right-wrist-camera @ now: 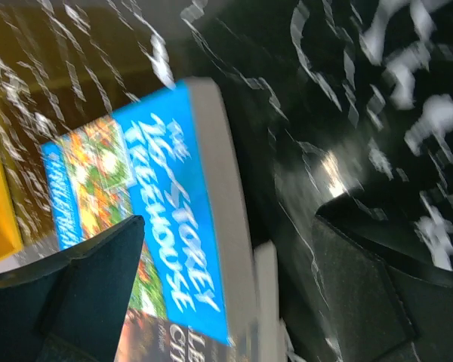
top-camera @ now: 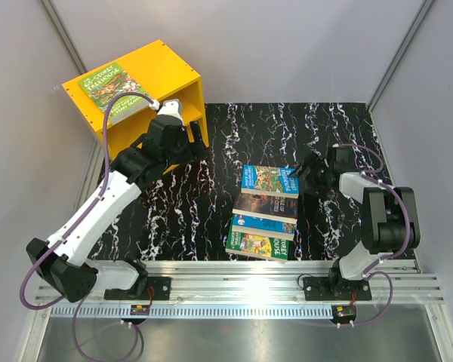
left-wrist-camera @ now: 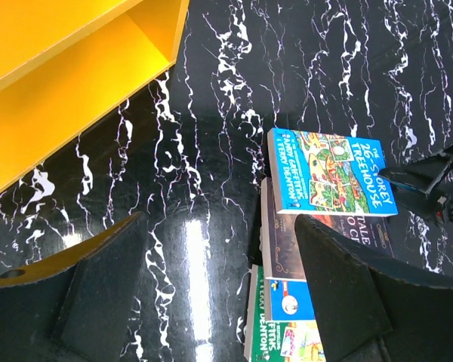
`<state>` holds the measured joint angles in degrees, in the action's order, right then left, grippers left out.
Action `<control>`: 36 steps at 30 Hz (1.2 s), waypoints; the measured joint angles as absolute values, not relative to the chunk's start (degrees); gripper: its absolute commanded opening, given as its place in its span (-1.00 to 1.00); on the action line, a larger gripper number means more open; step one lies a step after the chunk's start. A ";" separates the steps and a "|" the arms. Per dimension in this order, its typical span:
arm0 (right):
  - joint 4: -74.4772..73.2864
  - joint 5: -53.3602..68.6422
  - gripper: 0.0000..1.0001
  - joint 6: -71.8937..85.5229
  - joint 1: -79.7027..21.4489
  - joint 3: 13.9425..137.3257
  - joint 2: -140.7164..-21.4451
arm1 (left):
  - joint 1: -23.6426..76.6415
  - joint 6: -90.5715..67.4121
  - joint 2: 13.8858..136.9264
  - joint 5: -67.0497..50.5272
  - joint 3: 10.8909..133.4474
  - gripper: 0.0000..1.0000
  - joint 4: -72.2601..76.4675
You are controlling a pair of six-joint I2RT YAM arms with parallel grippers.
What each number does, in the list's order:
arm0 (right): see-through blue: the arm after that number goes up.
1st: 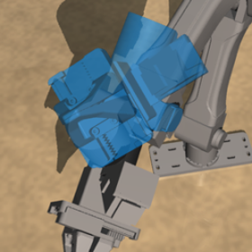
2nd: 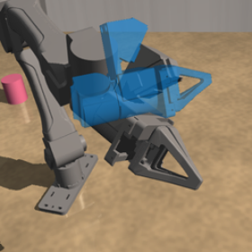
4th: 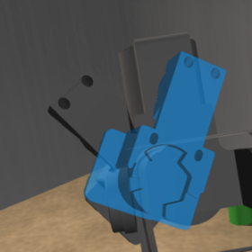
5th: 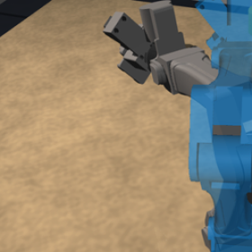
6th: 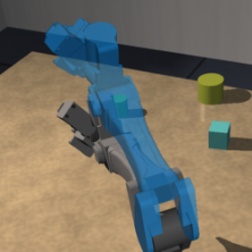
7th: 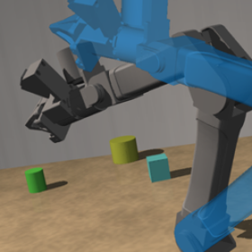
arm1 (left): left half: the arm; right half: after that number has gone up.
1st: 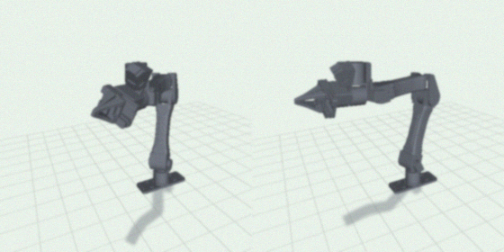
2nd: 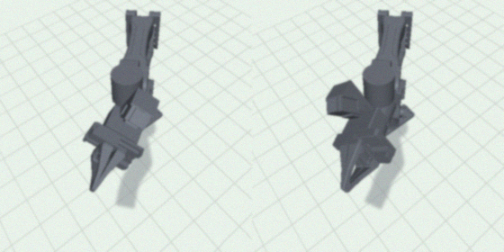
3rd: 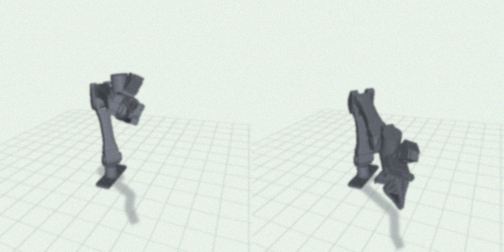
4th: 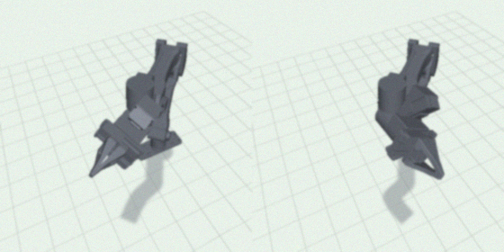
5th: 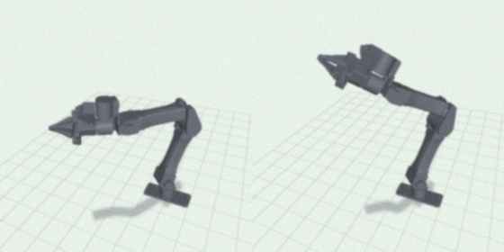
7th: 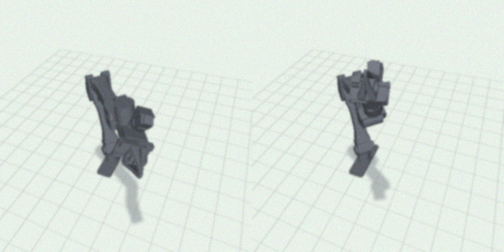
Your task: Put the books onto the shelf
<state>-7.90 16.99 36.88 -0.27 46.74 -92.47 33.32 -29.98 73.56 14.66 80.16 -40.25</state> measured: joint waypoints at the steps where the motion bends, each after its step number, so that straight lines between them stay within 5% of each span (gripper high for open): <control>1: -6.33 17.98 1.00 37.01 -0.25 47.33 -93.49 | 33.28 -29.95 73.56 14.66 79.81 0.62 -39.92; 28: 11.84 27.38 0.89 39.22 -0.21 44.66 -98.85 | 33.30 -28.51 76.69 13.76 73.73 0.62 -34.33; 32: 13.32 28.23 0.82 39.81 -0.16 43.09 -98.28 | 33.30 -28.51 76.66 13.76 72.97 0.62 -34.11; 36: 15.79 29.65 0.48 40.95 -0.03 41.15 -98.21 | 33.30 -28.53 76.66 13.76 72.29 0.62 -33.98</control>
<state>15.79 29.65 40.95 -0.03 41.15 -98.21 33.30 -28.53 76.66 13.76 72.29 -33.98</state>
